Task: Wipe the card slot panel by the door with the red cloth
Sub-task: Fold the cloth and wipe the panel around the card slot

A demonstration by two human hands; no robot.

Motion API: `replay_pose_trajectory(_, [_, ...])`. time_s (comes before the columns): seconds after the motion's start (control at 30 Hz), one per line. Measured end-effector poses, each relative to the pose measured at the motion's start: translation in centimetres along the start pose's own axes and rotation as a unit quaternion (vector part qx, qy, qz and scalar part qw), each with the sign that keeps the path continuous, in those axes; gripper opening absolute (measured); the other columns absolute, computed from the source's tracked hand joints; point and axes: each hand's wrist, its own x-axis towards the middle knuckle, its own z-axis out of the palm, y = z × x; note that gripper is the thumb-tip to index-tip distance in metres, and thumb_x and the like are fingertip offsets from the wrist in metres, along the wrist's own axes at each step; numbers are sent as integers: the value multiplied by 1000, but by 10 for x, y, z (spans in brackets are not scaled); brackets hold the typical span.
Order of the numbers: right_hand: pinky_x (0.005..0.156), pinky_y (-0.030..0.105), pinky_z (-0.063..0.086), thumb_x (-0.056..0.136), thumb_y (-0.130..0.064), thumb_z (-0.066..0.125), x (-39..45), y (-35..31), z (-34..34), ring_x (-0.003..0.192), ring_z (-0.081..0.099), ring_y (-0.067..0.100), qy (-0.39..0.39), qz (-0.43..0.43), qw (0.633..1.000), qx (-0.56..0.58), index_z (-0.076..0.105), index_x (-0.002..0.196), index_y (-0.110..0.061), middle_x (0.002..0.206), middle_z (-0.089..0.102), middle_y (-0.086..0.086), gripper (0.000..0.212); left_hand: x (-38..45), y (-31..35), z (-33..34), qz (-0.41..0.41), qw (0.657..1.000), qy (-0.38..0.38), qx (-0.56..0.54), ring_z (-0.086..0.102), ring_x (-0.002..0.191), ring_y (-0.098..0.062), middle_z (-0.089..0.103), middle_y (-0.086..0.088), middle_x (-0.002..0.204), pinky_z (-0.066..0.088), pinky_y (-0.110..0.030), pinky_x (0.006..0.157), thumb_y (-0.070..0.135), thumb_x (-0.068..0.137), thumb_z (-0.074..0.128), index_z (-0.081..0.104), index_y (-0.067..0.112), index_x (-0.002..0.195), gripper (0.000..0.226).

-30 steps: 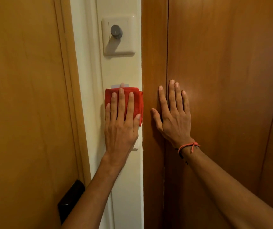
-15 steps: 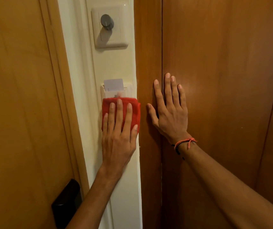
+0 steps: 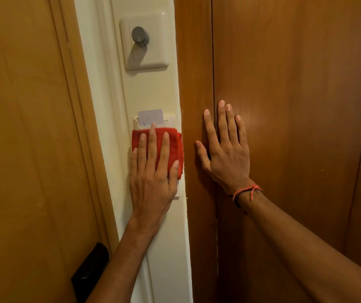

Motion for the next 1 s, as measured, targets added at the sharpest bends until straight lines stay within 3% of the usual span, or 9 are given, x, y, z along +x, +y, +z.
replay_pose_trajectory(0.17, [132, 47, 12, 106, -55, 33, 0, 0, 1, 161, 16, 33, 4, 0, 1000, -4, 21, 164, -16, 171, 22, 19, 71, -10, 1, 1, 4, 1000, -15, 10, 17, 153, -37, 23, -18, 164, 29, -58, 119, 44, 104, 33, 15, 11, 157, 65])
replay_pose_trajectory(0.4, [132, 47, 12, 106, -55, 32, 0, -1, 1, 161, 17, 33, 4, 0, 1000, -6, 20, 164, -16, 171, 22, 20, 71, 0, -2, -1, 1, 1000, -17, 9, 21, 152, -37, 27, -18, 163, 30, -58, 119, 44, 104, 32, 23, 10, 156, 63])
replay_pose_trajectory(0.6, [131, 50, 18, 106, -55, 32, 1, -1, 1, 160, 18, 34, 3, 3, 1000, -1, 22, 164, -16, 170, 23, 20, 71, -15, 3, 0, 1, 999, -31, 12, 21, 151, -40, 26, -20, 162, 32, -60, 118, 43, 104, 33, 17, 10, 156, 64])
replay_pose_trajectory(0.77, [132, 49, 16, 106, -55, 31, 0, -1, 1, 160, 18, 34, 0, 1, 1000, -2, 21, 164, -16, 170, 23, 20, 70, 22, 7, -5, -23, 999, -22, 8, 19, 152, -38, 24, -20, 163, 25, -56, 122, 45, 105, 26, 17, 9, 156, 63])
replay_pose_trajectory(1.0, [131, 49, 17, 106, -54, 32, 1, -1, 0, 160, 19, 34, 5, 1, 1000, 0, 23, 164, -16, 170, 24, 20, 70, -18, 7, -3, -1, 997, -62, 34, 21, 151, -40, 25, -22, 162, 28, -57, 120, 41, 103, 38, 22, 6, 155, 65])
